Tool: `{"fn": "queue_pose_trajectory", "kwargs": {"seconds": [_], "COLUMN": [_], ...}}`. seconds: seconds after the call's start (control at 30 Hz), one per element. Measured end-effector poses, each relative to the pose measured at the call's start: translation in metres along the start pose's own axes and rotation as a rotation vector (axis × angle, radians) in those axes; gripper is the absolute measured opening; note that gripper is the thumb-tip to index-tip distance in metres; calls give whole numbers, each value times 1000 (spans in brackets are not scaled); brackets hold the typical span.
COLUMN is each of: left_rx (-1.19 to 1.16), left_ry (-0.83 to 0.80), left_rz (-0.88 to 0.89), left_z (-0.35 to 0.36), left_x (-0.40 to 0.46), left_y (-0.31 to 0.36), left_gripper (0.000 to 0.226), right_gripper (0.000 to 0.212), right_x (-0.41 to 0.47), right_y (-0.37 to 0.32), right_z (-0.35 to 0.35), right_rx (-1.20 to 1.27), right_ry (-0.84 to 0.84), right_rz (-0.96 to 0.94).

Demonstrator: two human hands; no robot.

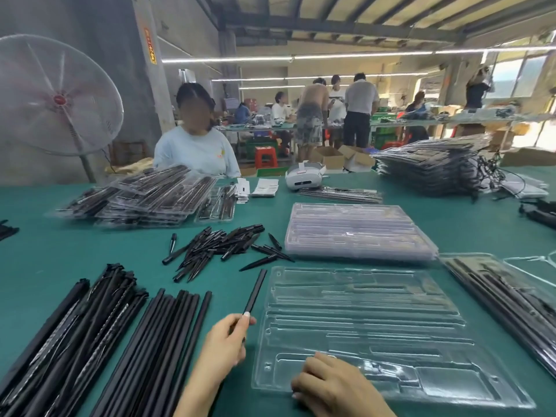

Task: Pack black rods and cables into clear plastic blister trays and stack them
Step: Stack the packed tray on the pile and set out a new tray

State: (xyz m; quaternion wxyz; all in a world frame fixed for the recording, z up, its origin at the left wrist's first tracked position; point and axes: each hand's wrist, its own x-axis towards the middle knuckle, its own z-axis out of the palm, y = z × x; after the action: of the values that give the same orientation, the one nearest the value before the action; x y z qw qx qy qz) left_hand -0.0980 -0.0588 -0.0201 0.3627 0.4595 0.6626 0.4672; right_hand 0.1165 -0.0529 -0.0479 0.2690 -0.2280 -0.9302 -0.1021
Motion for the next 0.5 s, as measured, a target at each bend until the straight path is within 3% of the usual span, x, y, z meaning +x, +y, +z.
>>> {"fn": "queue_pose_trajectory", "kwargs": {"seconds": [0.17,0.23,0.3,0.37,0.43,0.47,0.5], "left_rx": [-766,-987,-1141,-1356,-1460,-1425,-1333], "left_ry": [-17,19,36,20,23,15,-1], "left_rz": [-204,-254,-341,-448,-450,-405,-348], "left_z": [25,39,47,49,50,52,54], "left_x": [-1,0,3,4,4,3,1], "left_y": [33,44,54,62,63,62,59], "left_gripper": [23,22,24,25,23,19,15], "right_gripper": [19,12,15,40,95,106,103], "right_x": [-3,0,-10,-16,-11,-4,0], "right_y": [-6,-7,-5,-9,-10,-6,2], "right_z": [2,-2,-19,-15,-26,-28,-34], "right_rx": [53,124,414,866,1185,1233,1191], "right_ry": [30,-44,-202,-282,-163,55,334], "right_rz": [30,101,323,562,633,621,698]}}
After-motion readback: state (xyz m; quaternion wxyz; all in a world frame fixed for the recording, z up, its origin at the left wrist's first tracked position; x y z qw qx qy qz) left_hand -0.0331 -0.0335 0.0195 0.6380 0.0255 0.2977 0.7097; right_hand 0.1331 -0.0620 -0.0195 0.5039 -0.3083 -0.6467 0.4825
